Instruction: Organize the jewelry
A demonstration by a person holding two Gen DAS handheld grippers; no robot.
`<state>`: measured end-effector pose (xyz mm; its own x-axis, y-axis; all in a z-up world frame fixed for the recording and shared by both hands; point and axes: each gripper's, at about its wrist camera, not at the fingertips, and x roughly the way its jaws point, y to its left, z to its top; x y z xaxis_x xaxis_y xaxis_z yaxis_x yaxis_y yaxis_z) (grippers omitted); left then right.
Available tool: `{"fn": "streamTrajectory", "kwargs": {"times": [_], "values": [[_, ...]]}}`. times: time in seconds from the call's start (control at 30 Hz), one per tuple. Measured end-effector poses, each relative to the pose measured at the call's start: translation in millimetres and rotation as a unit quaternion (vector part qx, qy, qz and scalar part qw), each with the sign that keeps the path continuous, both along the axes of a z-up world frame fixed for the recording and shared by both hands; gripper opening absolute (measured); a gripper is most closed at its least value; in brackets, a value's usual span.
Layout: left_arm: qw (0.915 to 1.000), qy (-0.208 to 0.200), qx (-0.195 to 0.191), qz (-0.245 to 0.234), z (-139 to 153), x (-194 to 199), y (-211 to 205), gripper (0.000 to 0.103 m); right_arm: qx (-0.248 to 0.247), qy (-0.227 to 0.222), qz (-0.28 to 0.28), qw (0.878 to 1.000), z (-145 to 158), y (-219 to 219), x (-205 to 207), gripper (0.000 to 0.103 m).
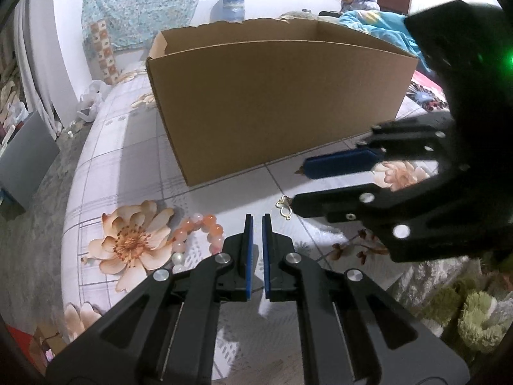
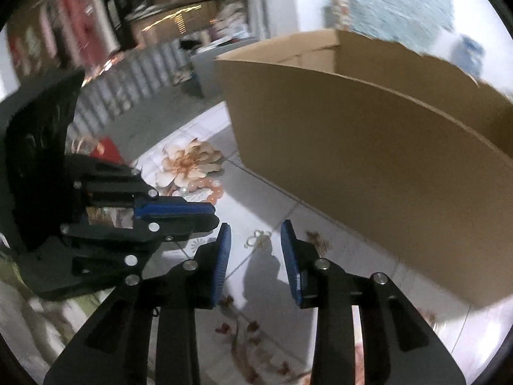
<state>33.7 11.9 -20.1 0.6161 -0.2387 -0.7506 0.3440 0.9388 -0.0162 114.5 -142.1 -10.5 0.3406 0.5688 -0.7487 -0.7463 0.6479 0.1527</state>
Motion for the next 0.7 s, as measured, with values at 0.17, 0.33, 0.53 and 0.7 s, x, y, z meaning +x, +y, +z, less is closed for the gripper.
{"fn": "streamTrajectory", "kwargs": {"times": [0.17,0.33,0.53,0.7], "values": [[0.9999,-0.004,-0.011,-0.001,0,-4,4,0.004,-0.046,-0.01,0.065,0.997,-6,12,7,0.031],[0.9999,-0.006,-0.015,-0.002,-1,-6,5,0.004,-0.076,-0.011,0.109,0.991,-15,22,4,0.021],[0.9998,-0.008,-0.017,-0.002,0,-7,7,0.004,-0.074,0.01,0.107,0.991,-15,22,12,0.017],[0.9998,-0.012,-0.018,-0.002,2,-6,10,0.004,-0.066,0.019,0.097,0.993,-14,20,13,0.017]]}}
